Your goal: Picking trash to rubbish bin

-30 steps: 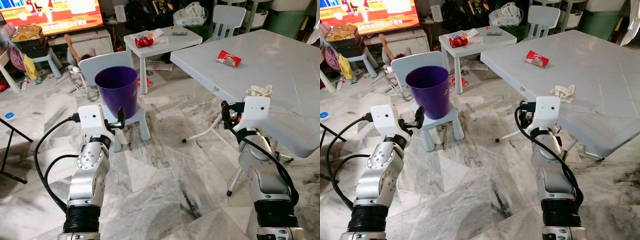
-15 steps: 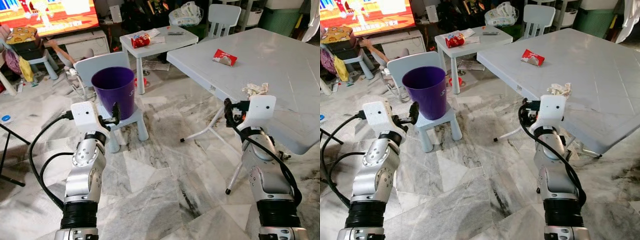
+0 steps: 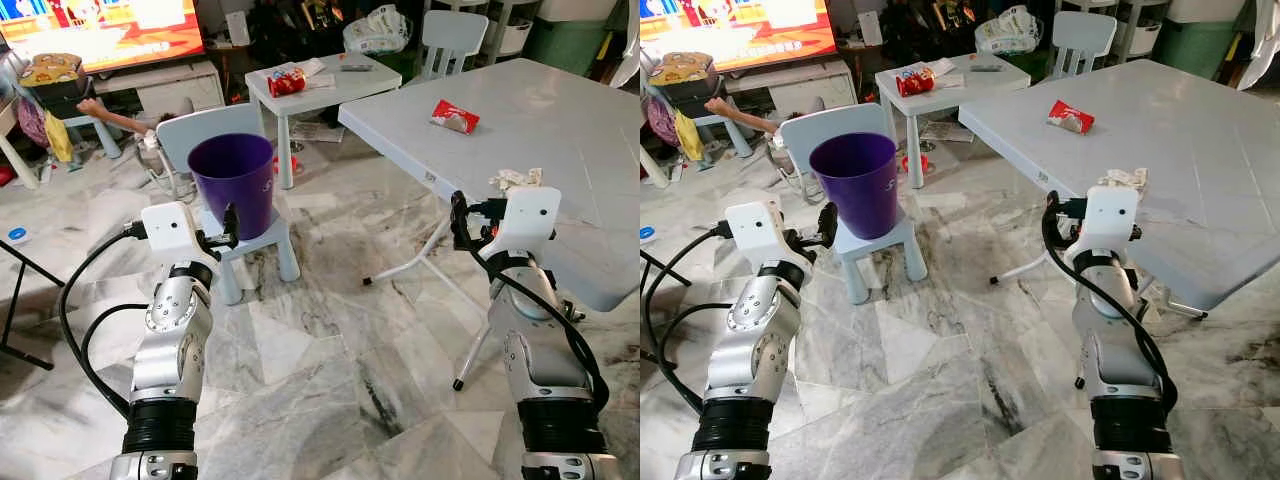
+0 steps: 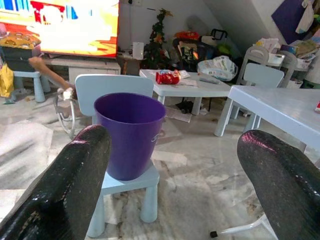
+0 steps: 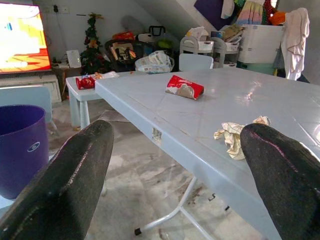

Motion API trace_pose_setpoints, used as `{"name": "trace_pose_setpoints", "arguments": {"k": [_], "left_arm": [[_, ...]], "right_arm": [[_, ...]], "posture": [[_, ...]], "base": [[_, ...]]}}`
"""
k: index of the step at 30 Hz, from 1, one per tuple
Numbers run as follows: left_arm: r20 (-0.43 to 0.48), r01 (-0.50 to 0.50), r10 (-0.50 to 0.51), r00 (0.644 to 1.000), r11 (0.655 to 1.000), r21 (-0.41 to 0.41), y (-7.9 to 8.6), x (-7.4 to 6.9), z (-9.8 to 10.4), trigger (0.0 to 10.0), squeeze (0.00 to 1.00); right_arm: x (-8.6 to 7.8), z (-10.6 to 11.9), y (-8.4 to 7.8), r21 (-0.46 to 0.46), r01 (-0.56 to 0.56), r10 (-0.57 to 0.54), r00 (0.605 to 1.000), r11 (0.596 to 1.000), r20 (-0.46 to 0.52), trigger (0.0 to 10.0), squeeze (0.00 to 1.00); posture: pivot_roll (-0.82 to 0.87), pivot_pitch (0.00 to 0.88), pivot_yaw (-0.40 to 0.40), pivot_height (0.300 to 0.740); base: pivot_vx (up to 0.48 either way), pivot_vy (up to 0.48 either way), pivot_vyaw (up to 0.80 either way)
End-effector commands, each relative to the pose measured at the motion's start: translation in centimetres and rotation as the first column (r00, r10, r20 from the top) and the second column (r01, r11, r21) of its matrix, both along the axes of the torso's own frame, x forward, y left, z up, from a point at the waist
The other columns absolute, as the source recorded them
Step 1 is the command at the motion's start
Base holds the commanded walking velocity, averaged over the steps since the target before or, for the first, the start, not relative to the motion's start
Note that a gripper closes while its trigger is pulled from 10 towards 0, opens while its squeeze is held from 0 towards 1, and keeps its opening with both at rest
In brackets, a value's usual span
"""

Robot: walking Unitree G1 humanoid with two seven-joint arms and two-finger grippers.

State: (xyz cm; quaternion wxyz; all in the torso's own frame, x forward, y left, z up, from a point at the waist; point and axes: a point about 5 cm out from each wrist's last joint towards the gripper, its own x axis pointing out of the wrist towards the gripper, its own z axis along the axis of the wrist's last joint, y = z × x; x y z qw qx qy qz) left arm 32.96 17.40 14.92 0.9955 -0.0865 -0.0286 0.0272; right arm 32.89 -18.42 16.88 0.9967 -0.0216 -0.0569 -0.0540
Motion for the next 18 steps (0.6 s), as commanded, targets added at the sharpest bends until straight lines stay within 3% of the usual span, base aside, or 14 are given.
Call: {"name": "trace_pose_setpoints", "arguments": {"k": [1, 2, 3, 7, 18], "left_arm": [[0.019, 0.009, -0.009, 1.0, 1.0, 0.022, 0.15, 0.38, 0.55, 10.0, 0.0], [0.023, 0.011, -0.011, 1.0, 1.0, 0.022, 0.15, 0.39, 0.62, 10.0, 0.0], [0.026, 0.013, -0.013, 1.0, 1.0, 0.015, 0.15, 0.4, 0.68, 10.0, 0.0], [0.037, 0.021, -0.021, 0.999, 1.0, 0.004, 0.19, 0.48, 0.89, 10.0, 0.0], [0.035, 0.029, -0.029, 0.999, 1.0, 0.005, 0.03, 0.52, 0.79, 10.0, 0.0]], "right_arm": [[0.31, 0.76, 0.03, -0.009, -0.006, 0.006, 1.0, 1.0, 0.019, 10.0, 1.0], [0.32, 0.81, 0.1, -0.007, -0.014, 0.014, 1.0, 1.0, 0.022, 10.0, 0.55], [0.31, 0.89, 0.15, -0.016, -0.017, 0.017, 1.0, 1.0, 0.026, 10.0, 0.0], [0.3, 1.13, 0.54, -0.034, -0.032, 0.034, 0.999, 0.999, 0.041, 10.0, 0.0], [0.25, 1.21, 0.64, -0.046, -0.039, 0.041, 0.998, 0.998, 0.047, 10.0, 0.0]], "posture": [[-0.02, 0.0, 0.033, 0.74], [-0.02, 0.0, 0.033, 0.74], [-0.02, 0.0, 0.033, 0.74], [-0.02, 0.0, 0.035, 0.74], [-0.02, 0.0, 0.034, 0.74]], "base": [[0.0, 0.0, 0.0], [0.0, 0.0, 0.0], [0.0, 0.0, 0.0], [0.06, 0.0, 0.0], [0.362, 0.0, 0.0]]}}
